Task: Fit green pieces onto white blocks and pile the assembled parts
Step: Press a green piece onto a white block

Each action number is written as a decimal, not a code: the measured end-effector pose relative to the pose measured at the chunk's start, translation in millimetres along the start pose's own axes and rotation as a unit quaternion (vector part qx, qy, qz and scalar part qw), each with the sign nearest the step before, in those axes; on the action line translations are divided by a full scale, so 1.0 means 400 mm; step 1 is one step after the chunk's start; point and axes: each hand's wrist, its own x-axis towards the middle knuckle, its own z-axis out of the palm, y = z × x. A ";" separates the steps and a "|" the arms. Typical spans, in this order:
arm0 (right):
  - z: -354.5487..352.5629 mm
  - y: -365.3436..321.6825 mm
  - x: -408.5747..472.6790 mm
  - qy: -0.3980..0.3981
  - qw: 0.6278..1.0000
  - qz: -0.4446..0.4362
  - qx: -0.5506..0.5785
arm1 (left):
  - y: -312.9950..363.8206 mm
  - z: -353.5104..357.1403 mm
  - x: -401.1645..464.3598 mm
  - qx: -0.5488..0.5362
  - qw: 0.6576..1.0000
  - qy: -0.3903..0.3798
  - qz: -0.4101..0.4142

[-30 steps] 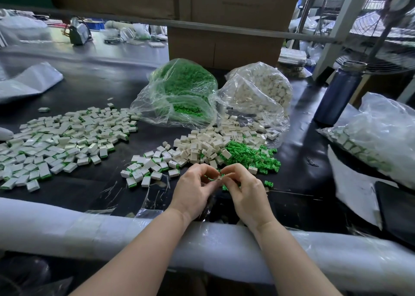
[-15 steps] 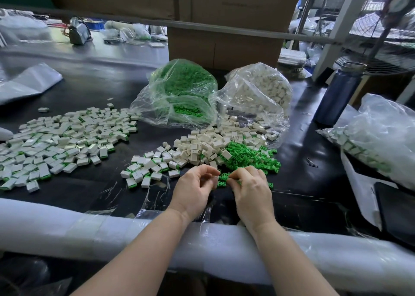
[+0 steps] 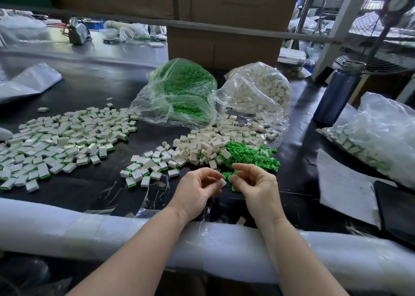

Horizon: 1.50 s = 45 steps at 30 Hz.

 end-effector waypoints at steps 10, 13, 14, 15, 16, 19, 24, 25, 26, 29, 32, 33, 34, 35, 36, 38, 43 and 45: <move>-0.001 0.004 0.003 -0.027 0.999 0.024 -0.018 | 0.000 -0.003 -0.003 0.053 0.999 0.002 0.011; -0.002 0.004 0.003 -0.024 0.999 0.028 -0.004 | 0.000 -0.001 -0.003 0.053 0.999 -0.005 0.010; -0.002 0.004 0.003 -0.023 0.999 0.029 0.002 | 0.001 -0.001 -0.004 0.055 0.998 -0.007 0.010; -0.002 0.004 0.003 -0.024 0.999 0.030 0.005 | 0.001 -0.001 -0.004 0.056 0.998 -0.009 0.008; -0.002 0.003 0.002 -0.026 0.999 0.029 0.005 | 0.001 -0.001 -0.004 0.054 0.998 -0.010 0.008; -0.001 0.002 0.002 -0.030 0.999 0.023 -0.011 | 0.003 -0.002 -0.005 0.050 0.999 -0.013 0.008; 0.000 0.003 0.001 -0.033 0.999 0.026 -0.019 | 0.002 -0.003 -0.004 0.046 0.999 -0.010 0.009; 0.001 0.004 0.001 -0.032 0.999 0.026 -0.020 | 0.003 -0.003 -0.004 0.041 0.999 -0.009 0.008; 0.002 0.004 0.001 -0.031 0.999 0.023 -0.026 | 0.003 -0.004 -0.004 0.034 0.999 -0.008 0.007; 0.006 0.006 0.000 -0.025 0.998 0.009 -0.050 | 0.004 -0.005 -0.004 0.019 1.000 -0.003 0.005; 0.007 0.006 -0.001 -0.028 0.998 0.006 -0.057 | 0.005 -0.003 -0.004 0.004 1.000 0.005 0.005; 0.006 0.006 0.000 -0.033 0.998 0.007 -0.058 | 0.004 -0.002 -0.004 0.003 1.000 0.006 0.005; 0.006 0.006 0.000 -0.038 0.998 0.010 -0.057 | 0.004 -0.001 -0.004 0.004 1.000 0.006 0.005; 0.004 0.007 0.001 -0.041 0.998 0.013 -0.054 | 0.004 0.000 -0.005 0.005 1.000 0.004 0.003; 0.004 0.008 0.001 -0.044 0.998 0.018 -0.048 | 0.003 0.001 -0.004 0.006 1.000 0.001 0.003; 0.000 0.010 0.001 -0.054 0.998 0.031 -0.031 | 0.002 0.002 -0.003 0.013 1.000 -0.006 0.004; -0.009 0.017 0.002 -0.075 0.996 0.048 -0.003 | 0.004 0.002 -0.006 0.020 0.999 -0.027 0.003; -0.011 0.016 0.002 -0.088 0.995 0.055 0.006 | 0.008 0.000 -0.008 0.022 0.999 -0.037 0.003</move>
